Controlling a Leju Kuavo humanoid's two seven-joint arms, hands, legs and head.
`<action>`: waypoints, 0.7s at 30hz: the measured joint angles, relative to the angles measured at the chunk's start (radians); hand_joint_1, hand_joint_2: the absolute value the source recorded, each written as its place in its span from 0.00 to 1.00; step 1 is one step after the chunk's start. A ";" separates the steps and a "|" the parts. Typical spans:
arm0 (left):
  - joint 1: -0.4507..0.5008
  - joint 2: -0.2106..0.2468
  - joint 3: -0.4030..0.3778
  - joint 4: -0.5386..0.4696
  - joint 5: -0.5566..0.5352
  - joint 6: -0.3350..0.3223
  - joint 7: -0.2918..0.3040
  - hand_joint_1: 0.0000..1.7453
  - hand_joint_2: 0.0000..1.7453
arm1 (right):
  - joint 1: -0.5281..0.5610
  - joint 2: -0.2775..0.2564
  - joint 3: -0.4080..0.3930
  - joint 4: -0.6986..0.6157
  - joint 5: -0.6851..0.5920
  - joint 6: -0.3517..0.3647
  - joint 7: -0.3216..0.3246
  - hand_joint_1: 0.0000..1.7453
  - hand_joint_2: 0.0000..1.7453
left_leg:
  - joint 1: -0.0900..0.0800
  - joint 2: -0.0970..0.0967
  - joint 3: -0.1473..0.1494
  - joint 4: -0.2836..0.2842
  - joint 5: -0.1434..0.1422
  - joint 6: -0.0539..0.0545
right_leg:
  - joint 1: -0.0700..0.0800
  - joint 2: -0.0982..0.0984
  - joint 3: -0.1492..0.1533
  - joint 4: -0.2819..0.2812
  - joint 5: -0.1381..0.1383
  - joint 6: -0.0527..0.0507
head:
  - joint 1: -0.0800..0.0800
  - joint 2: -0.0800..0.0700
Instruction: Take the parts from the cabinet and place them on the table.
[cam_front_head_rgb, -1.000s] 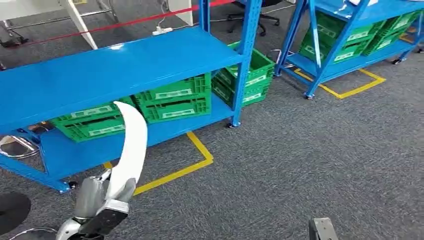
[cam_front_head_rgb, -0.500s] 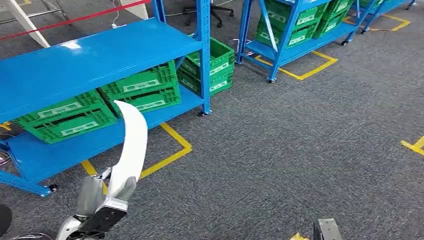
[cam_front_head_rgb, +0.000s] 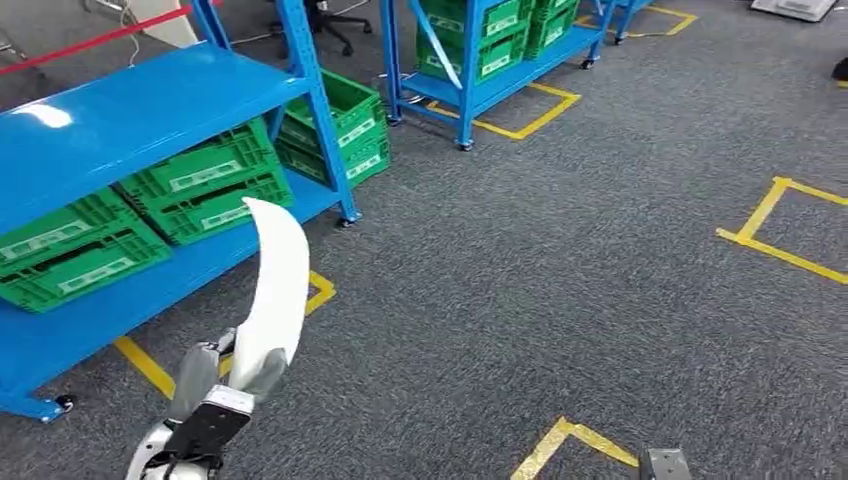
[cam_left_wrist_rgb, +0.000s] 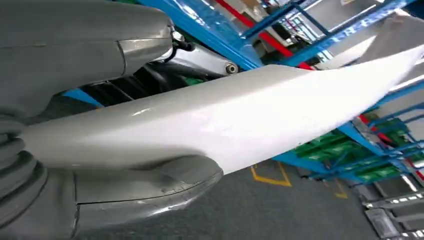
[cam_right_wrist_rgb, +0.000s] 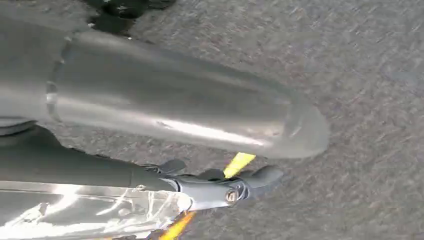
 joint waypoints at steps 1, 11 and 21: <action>-0.002 -0.001 0.002 0.002 -0.001 -0.002 0.001 1.00 1.00 | 0.005 0.003 -0.005 0.000 0.001 0.000 0.000 0.00 0.00 | 0.006 -0.042 -0.004 0.013 -0.017 -0.010 | -0.004 0.008 0.002 -0.001 0.007 -0.010 | -0.001 0.000; -0.003 -0.006 0.012 0.020 -0.009 -0.003 0.013 1.00 1.00 | 0.002 0.008 -0.022 0.000 0.010 0.000 0.000 0.00 0.00 | 0.002 -0.221 0.048 0.017 -0.044 0.020 | 0.008 0.136 -0.051 0.005 0.057 -0.018 | -0.004 0.000; -0.005 -0.016 0.017 0.027 -0.009 -0.003 0.013 1.00 1.00 | 0.005 0.010 -0.028 0.000 0.010 0.001 0.000 0.00 0.00 | 0.009 -0.114 0.039 -0.007 -0.038 0.037 | -0.002 0.051 -0.227 0.338 -0.082 0.037 | 0.006 0.000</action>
